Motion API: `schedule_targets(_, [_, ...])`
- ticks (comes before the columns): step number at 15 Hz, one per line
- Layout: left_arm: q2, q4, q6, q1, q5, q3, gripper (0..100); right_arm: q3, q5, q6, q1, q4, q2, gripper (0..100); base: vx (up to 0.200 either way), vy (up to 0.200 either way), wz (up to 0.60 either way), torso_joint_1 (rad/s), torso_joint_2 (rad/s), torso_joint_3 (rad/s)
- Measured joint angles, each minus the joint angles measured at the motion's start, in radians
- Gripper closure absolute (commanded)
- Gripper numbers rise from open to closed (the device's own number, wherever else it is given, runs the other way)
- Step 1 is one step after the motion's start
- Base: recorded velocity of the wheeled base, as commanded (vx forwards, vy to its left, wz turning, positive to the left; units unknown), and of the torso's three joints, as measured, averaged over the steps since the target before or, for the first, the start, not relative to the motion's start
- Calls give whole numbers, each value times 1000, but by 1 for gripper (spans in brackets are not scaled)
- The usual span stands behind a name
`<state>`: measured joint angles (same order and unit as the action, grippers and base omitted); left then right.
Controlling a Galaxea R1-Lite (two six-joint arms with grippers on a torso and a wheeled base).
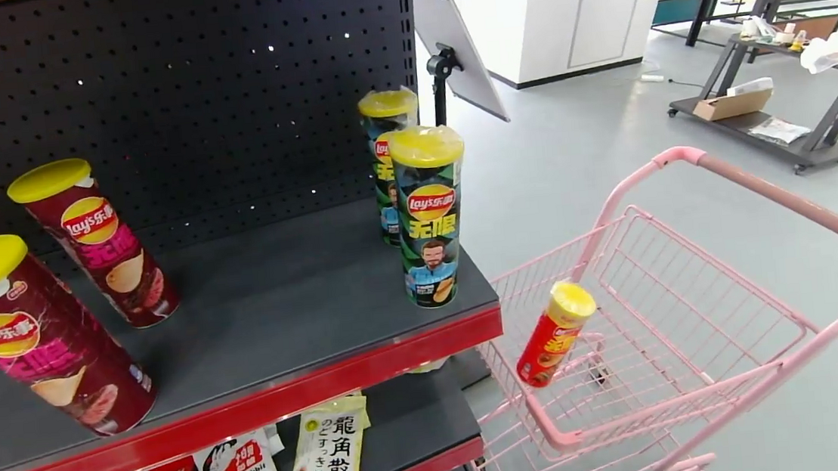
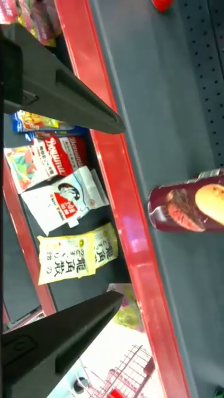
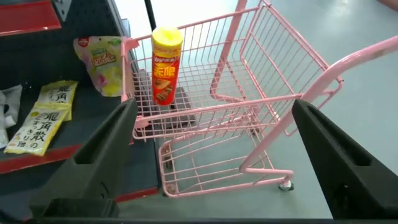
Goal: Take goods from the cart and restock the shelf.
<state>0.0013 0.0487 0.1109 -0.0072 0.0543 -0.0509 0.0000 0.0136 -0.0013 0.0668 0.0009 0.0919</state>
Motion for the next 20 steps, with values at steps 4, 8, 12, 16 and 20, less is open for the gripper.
schedule_targets(4, [0,0,-32,0,-1,1,0,0,0,0,0,0,0,0,0,0,0,-139,355,210])
schedule_targets(8, [0,2,-34,0,-1,2,0,0,0,1,0,1,0,0,0,0,0,-145,381,233])
schedule_targets(12, [0,2,-36,0,-1,2,0,0,0,1,0,0,0,0,0,0,0,-172,471,299])
schedule_targets(16, [0,2,-36,0,-1,2,0,0,0,1,0,1,0,0,0,0,0,-181,549,367])
schedule_targets(20, [0,1,-36,0,-5,2,0,0,-1,0,2,0,3,0,0,0,0,-85,283,188])
